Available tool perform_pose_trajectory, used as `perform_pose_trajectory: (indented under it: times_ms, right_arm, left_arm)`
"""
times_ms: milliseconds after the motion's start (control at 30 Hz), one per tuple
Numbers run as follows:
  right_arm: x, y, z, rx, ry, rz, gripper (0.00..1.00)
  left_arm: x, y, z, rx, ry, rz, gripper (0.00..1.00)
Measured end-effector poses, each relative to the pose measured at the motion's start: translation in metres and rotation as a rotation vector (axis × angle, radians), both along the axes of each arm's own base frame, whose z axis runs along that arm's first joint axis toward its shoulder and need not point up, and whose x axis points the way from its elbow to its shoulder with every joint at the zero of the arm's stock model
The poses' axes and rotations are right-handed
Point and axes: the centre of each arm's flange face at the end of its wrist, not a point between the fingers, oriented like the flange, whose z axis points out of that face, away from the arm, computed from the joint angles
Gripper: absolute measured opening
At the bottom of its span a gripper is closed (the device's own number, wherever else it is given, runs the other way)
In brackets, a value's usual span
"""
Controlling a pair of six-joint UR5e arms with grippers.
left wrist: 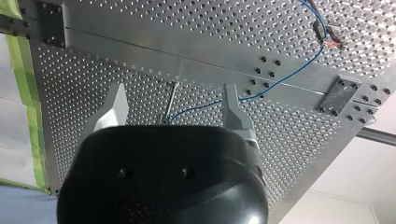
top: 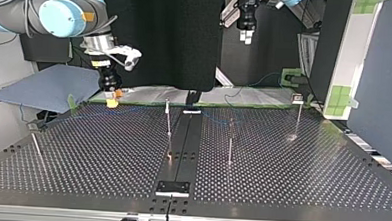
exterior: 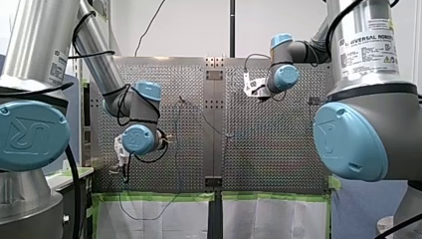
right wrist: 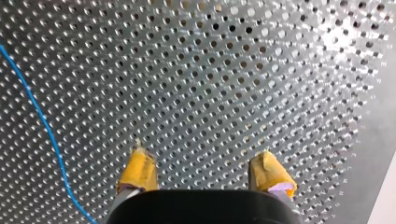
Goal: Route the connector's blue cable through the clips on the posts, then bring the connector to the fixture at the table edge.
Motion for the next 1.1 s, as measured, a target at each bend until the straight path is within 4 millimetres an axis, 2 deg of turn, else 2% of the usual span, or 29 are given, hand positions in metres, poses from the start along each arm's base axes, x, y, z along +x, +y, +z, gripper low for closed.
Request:
perform_pose_trajectory:
  times_ms: [133,667,1100]
  right_arm:
    - [0.009,0.012,-0.017,0.015,0.000,-0.001,1.00]
    - [0.037,0.063,-0.115,0.122,0.036,-0.007,1.00]
    - [0.048,0.120,-0.151,0.115,0.068,0.005,1.00]
  left_arm:
    - [0.000,0.001,0.000,-0.001,0.000,0.004,1.00]
    - [0.003,0.000,0.002,-0.015,-0.006,0.013,1.00]
    - [0.004,0.001,0.003,-0.013,-0.009,0.036,1.00]
